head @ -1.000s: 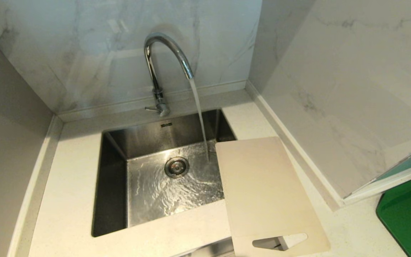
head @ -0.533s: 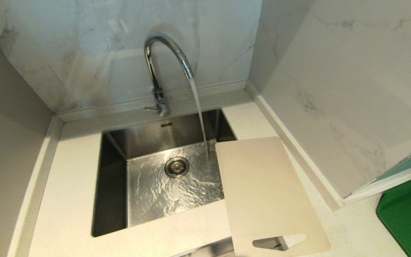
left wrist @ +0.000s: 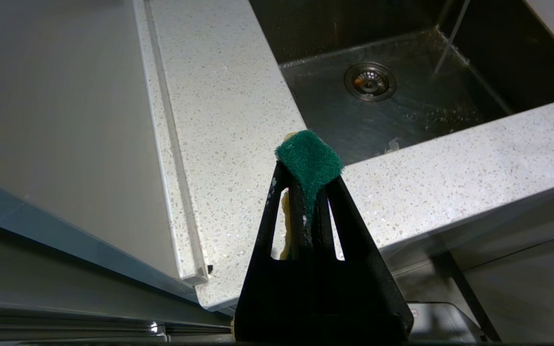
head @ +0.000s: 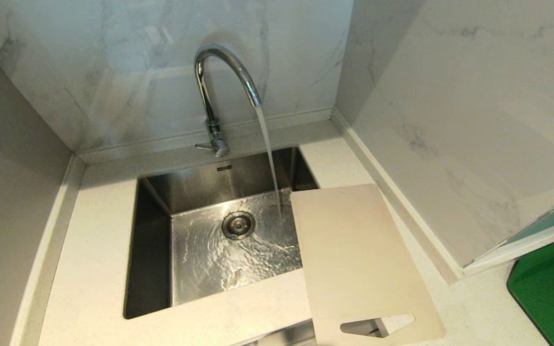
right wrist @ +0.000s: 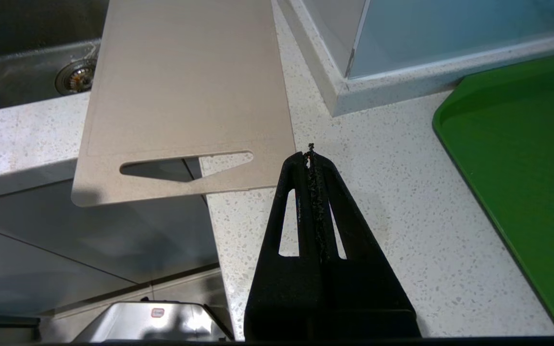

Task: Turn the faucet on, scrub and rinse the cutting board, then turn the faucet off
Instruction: Pick up the cutting board

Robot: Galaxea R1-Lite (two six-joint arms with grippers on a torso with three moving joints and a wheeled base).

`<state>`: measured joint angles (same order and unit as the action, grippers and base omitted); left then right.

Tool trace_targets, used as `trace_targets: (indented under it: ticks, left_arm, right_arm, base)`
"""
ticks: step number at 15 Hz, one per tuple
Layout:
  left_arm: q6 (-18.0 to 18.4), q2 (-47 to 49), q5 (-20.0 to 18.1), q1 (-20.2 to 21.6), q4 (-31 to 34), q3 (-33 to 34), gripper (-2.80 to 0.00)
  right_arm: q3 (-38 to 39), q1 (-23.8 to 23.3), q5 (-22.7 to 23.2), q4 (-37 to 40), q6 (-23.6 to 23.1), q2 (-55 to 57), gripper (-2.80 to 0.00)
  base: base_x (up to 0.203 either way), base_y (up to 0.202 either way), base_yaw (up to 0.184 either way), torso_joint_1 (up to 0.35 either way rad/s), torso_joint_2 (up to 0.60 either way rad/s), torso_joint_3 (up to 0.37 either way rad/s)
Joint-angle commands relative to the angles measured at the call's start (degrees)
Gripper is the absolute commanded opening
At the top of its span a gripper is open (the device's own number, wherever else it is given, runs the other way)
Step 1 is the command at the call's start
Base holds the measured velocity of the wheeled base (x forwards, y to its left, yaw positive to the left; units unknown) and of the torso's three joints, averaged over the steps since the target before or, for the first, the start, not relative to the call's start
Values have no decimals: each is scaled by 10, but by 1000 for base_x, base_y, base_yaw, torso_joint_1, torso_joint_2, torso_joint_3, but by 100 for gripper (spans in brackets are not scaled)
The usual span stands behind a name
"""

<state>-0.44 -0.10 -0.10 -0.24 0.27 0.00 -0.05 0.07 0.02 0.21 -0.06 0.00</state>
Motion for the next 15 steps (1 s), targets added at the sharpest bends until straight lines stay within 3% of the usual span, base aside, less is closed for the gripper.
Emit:
trace_targets:
  ticks: [1,5,10,15]
  left_arm:
    - [0,1,0,0,0,1,-280]
    - [0,1,0,0,0,1,-280]
    - [0,1,0,0,0,1,-280]
    - [0,1,0,0,0,1,-280]
  right_arm:
    - [-21,0,3,9,-7,6,-280]
    - [-148,0,25,83,-8,76,-280]
    - [-260,0,66,103,-11,214,-280]
    - [-336,1,92,115,-73,380,-280]
  base:
    - [0,0,0,0,0,0]
    - [0,0,0,0,0,0]
    - [0,0,0,0,0,0]
    - [0,0,0,0,0,0]
